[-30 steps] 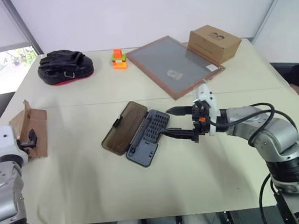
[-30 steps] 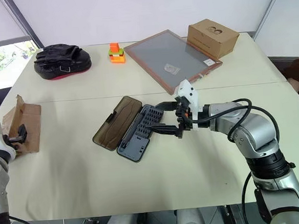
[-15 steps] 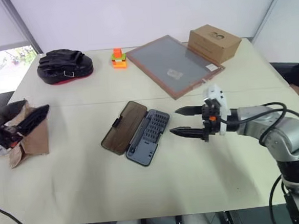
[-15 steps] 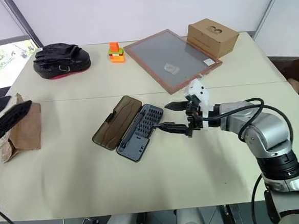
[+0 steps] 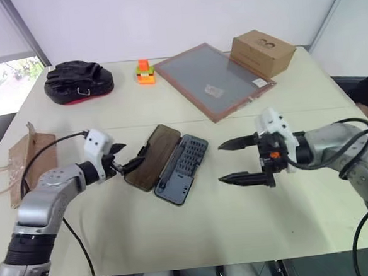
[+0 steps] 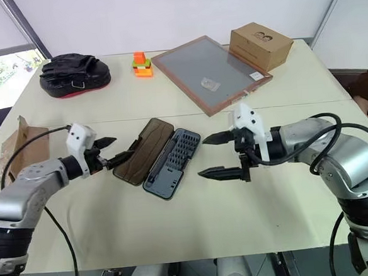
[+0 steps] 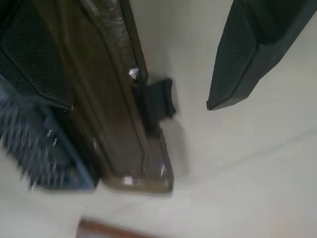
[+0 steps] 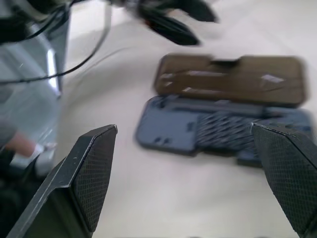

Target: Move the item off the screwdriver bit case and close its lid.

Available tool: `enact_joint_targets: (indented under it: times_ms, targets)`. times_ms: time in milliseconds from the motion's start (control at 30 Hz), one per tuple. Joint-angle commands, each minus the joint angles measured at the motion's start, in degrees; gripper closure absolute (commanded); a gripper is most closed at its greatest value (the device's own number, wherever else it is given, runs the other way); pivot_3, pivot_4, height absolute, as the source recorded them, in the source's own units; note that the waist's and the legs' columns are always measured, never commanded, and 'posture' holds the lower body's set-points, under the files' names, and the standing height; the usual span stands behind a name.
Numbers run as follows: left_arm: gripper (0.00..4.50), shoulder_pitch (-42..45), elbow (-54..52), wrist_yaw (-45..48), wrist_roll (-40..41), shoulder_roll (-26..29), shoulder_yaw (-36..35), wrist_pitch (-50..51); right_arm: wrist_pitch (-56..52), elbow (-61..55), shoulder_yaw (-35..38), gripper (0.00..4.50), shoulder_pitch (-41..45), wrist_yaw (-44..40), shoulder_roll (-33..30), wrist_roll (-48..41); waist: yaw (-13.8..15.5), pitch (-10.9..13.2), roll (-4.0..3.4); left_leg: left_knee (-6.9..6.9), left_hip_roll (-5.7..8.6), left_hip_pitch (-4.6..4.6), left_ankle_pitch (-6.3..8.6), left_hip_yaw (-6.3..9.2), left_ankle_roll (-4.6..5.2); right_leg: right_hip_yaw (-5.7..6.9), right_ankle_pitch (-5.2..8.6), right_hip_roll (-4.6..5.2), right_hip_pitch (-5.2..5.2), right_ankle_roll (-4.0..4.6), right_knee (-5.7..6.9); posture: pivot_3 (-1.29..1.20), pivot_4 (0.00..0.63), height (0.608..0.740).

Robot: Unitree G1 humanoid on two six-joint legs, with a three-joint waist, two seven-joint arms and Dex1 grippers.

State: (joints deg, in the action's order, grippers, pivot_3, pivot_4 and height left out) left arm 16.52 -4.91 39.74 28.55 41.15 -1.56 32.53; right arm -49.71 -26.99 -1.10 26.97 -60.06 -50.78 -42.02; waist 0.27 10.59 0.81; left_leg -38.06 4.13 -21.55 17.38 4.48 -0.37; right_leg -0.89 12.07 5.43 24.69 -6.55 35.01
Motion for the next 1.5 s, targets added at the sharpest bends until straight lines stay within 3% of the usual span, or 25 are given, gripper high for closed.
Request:
enact_joint_targets:
  times_ms: [33, 233, 567, 667, 900, 1167, 1367, 1500]
  targets:
    - [0.05, 1.9, 2.8, 1.9, -5.0, 0.6, 1.9, -4.0, -0.3, -2.5, 1.6, 0.00, 0.2, 2.1, 0.8, -1.3, 0.0, 0.0, 0.00, 0.00, 0.00, 0.00, 0.00, 0.01, 0.00, 0.00, 0.00, 0.01, 0.01, 0.00, 0.00, 0.00, 0.150, 0.740]
    - [0.05, 4.5, 9.8, 4.4, -10.2, -2.0, 6.1, -6.3, -1.9, -6.0, 2.2, 0.00, -2.0, 6.2, 2.0, -3.2, 0.5, 0.0, 0.00, -0.01, 0.04, -0.02, 0.01, 0.03, 0.01, 0.01, 0.00, 0.07, 0.00, -0.01, -0.01, 0.00, 0.150, 0.740]
    - [0.05, 5.1, 13.1, 6.8, -17.6, -2.3, 9.9, -8.2, -3.4, -9.7, 5.2, 0.00, -6.7, 6.5, -2.3, -6.0, 0.5, 0.0, -0.02, -0.06, 0.04, 0.07, 0.02, 0.05, 0.03, 0.04, 0.00, 0.10, -0.12, -0.02, -0.01, 0.00, 0.150, 0.740]
    - [0.91, 4.3, 12.3, 7.2, -16.9, -3.0, 9.3, -7.0, -3.5, -9.8, 5.5, 0.00, -6.8, 7.1, -1.9, -6.9, 0.5, -0.1, -0.04, -0.06, 0.05, 0.09, 0.01, 0.04, 0.04, 0.03, 0.00, 0.10, -0.14, -0.02, 0.01, 0.00, 0.150, 0.740]
    - [4.40, 2.8, 12.0, 7.2, -17.5, -3.5, 8.4, -6.5, -3.2, -9.4, 5.7, 0.00, -7.5, 7.4, -2.4, -6.5, 0.5, -0.1, -0.06, -0.07, 0.04, 0.11, 0.01, 0.04, 0.04, 0.03, 0.00, 0.09, -0.15, -0.03, 0.03, 0.00, 0.150, 0.740]
    - [4.46, 7.1, 16.9, 9.3, -20.0, -1.8, 8.7, -11.7, -2.3, -7.1, 6.1, 0.00, -9.5, 8.2, -1.5, -6.0, 0.5, -0.2, -0.21, -0.09, 0.03, 0.15, 0.00, 0.05, 0.03, 0.05, 0.00, 0.07, -0.18, -0.03, 0.07, 0.00, 0.150, 0.740]
    - [4.46, 19.5, 29.2, 26.0, -26.3, 1.3, 16.3, -39.6, -0.4, -5.5, 4.9, 0.00, -12.3, 7.2, -1.9, -3.9, 0.4, -0.2, -0.14, -0.13, 0.01, 0.10, -0.04, 0.06, -0.02, 0.08, 0.00, 0.01, -0.15, -0.02, 0.07, 0.00, 0.150, 0.740]
    - [4.46, 29.7, 43.2, 31.0, -31.4, -1.7, 20.5, -55.9, 0.4, -5.9, 4.5, 0.00, -14.2, 7.2, -1.9, -2.7, 0.6, -0.1, -0.13, -0.13, 0.05, -0.07, -0.01, 0.04, 0.02, 0.10, 0.00, 0.06, -0.05, -0.02, -0.02, 0.00, 0.150, 0.740]
